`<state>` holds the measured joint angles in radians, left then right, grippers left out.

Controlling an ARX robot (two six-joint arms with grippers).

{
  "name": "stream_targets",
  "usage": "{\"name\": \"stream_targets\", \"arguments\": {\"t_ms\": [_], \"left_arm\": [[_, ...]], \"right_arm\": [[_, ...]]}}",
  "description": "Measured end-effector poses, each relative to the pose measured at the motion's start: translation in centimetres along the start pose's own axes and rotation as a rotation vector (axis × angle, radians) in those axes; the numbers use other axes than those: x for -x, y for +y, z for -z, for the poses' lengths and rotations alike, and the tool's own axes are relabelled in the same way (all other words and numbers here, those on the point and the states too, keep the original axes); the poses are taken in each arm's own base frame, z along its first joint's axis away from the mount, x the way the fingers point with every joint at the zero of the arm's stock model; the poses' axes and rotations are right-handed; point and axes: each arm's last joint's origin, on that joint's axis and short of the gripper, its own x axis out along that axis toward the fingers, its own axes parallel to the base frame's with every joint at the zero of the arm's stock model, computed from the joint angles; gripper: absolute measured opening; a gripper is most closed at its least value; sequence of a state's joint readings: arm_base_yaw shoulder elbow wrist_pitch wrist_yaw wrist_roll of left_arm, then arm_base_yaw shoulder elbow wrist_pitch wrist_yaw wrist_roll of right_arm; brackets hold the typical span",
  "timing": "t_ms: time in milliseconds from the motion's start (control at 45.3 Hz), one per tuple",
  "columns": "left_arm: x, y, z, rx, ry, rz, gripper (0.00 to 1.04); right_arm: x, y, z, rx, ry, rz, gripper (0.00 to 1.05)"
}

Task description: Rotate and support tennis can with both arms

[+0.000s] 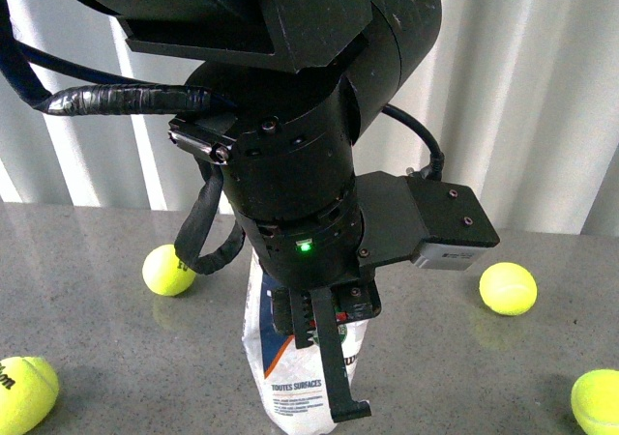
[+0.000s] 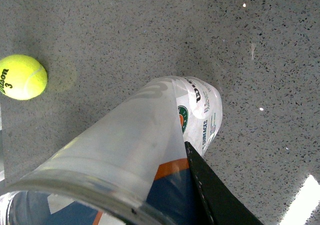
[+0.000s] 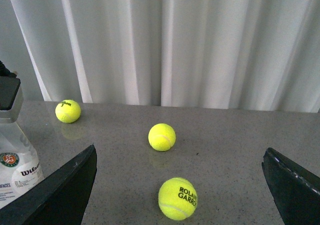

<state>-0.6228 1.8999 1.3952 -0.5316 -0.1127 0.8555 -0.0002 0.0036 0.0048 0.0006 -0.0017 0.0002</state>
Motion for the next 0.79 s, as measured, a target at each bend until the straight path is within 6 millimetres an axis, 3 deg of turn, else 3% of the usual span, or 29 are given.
{"name": "stream_targets", "arguments": {"t_ms": [154,419,618,794], "left_arm": [[-0.2,0.0,-0.1,0.026,-0.017,-0.012,0.05],[-0.2,-0.4,-0.2,0.06,-0.033,0.019,0.44],[-0.1,-0.5,-0.2,0.077,-0.032,0.026,0.81],[0.9,-0.2,-0.1,0.096,-0.042,0.014,0.99]], "right_arm": [[0.0,0.0,0.0,0.0,0.0,0.0,0.98],[0.0,0.0,0.0,0.0,0.0,0.0,0.98],[0.0,0.0,0.0,0.0,0.0,0.0,0.98],[0.0,0.0,0.0,0.0,0.0,0.0,0.98]]}}
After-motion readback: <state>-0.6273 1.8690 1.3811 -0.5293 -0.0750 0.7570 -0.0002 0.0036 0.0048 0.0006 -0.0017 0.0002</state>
